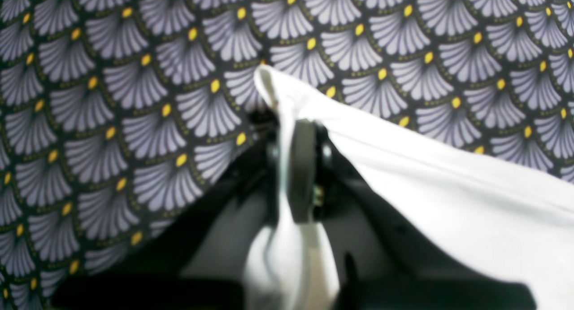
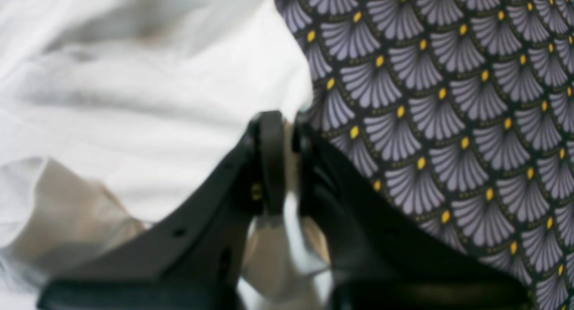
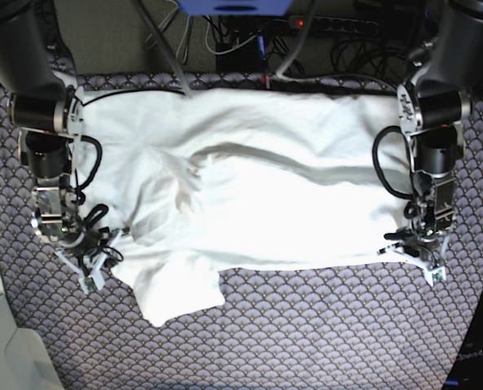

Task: Fold the T-shirt properly
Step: 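Hold the hem corners with both grippers and lift them, then drag the hem corners with both grippers over the shirt toward the collar, then pull the right gripper's corner back along the folded edge and pinch it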

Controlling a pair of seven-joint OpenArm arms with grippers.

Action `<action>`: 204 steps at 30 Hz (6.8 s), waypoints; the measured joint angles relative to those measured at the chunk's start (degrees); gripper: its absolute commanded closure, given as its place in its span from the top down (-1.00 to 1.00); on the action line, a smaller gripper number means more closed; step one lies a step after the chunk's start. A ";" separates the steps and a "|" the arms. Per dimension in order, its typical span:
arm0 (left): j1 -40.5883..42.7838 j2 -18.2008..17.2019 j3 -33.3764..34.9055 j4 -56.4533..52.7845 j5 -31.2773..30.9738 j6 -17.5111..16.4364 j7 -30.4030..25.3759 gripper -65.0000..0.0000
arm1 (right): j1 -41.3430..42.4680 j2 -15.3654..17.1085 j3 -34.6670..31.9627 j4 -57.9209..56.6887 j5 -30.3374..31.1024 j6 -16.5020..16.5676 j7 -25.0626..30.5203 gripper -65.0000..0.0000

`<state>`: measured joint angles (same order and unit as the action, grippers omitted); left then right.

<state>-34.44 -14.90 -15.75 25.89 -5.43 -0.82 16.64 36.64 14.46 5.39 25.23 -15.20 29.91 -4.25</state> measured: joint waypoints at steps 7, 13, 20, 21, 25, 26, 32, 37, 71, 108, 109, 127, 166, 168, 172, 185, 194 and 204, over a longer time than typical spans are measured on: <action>-0.02 -0.13 -0.28 0.04 -0.02 -0.02 0.42 -0.99 | -2.14 -0.20 0.22 5.90 1.99 0.11 -2.91 -1.00; 0.48 -0.61 -0.33 1.66 -0.20 -0.37 2.43 -0.99 | -7.19 0.11 0.17 15.54 6.21 0.20 -3.19 -1.00; 4.87 -0.48 -0.35 17.29 -0.02 0.76 15.37 -0.99 | -10.43 0.13 1.64 21.40 6.64 0.26 -3.15 -1.00; 4.96 -0.46 -0.35 18.62 -0.09 0.66 15.63 -0.99 | -10.78 0.15 2.49 21.90 6.64 0.44 -3.39 -1.00; 4.55 -0.17 -0.33 20.41 -0.22 0.61 17.64 -0.99 | -10.95 0.31 5.14 23.93 6.67 0.96 -5.95 -1.00; 4.55 -0.17 -0.33 20.41 -0.22 0.61 18.10 -0.99 | -10.84 0.31 5.99 24.50 6.69 2.47 -6.14 -1.00; 5.68 -0.26 -0.33 20.83 -0.20 0.63 19.26 -0.99 | -12.41 0.17 10.45 29.46 6.71 9.57 -10.82 -1.00; 10.21 -0.17 -0.35 29.24 -0.20 0.66 22.60 -0.99 | -16.76 0.22 10.73 34.14 6.71 10.80 -11.21 -1.00; 34.21 1.57 -7.74 61.18 -0.22 0.42 32.17 -0.99 | -47.82 1.38 11.32 67.30 12.68 10.64 -11.26 -1.00; 42.99 -0.50 -6.67 59.56 -0.20 -6.49 29.88 -0.98 | -56.68 2.64 12.96 67.38 13.55 10.80 -10.78 -1.00; 42.88 -0.48 -6.67 59.36 -0.20 -6.49 29.88 -0.98 | -56.65 2.67 12.92 67.38 13.53 10.80 -10.75 -1.00; 42.95 -0.96 -7.02 59.52 0.87 -5.81 29.66 0.06 | -59.19 4.11 16.22 75.01 13.35 10.73 -21.07 -0.13; 42.99 -0.90 -7.02 59.60 0.74 -5.79 29.59 0.07 | -33.38 -0.66 -2.19 84.17 13.22 10.27 -57.37 -0.12; 42.95 -0.83 -7.02 59.60 0.85 -5.79 29.68 0.07 | -29.14 -3.65 -3.63 80.21 12.70 10.29 -59.63 -0.12; 43.01 -0.79 -6.99 59.65 0.83 -5.62 29.57 0.07 | -23.30 -8.02 -3.80 69.26 12.52 10.32 -61.24 -0.12; 43.32 -0.96 -7.04 59.65 0.66 -5.66 29.22 0.07 | -18.12 -9.75 -3.32 52.37 12.55 10.16 -55.01 0.39; 43.32 -0.94 -7.04 59.65 0.66 -5.66 29.22 0.07 | -18.10 -7.74 -3.30 43.76 13.11 10.14 -47.95 0.39; 43.39 -0.94 -7.04 59.65 0.66 -5.64 29.18 0.07 | -17.79 -7.69 -3.26 42.95 12.90 10.14 -46.69 0.39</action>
<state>8.95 -15.84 -22.79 85.54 -4.78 -6.46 45.82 18.85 6.76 2.13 68.18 -2.31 40.05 -50.94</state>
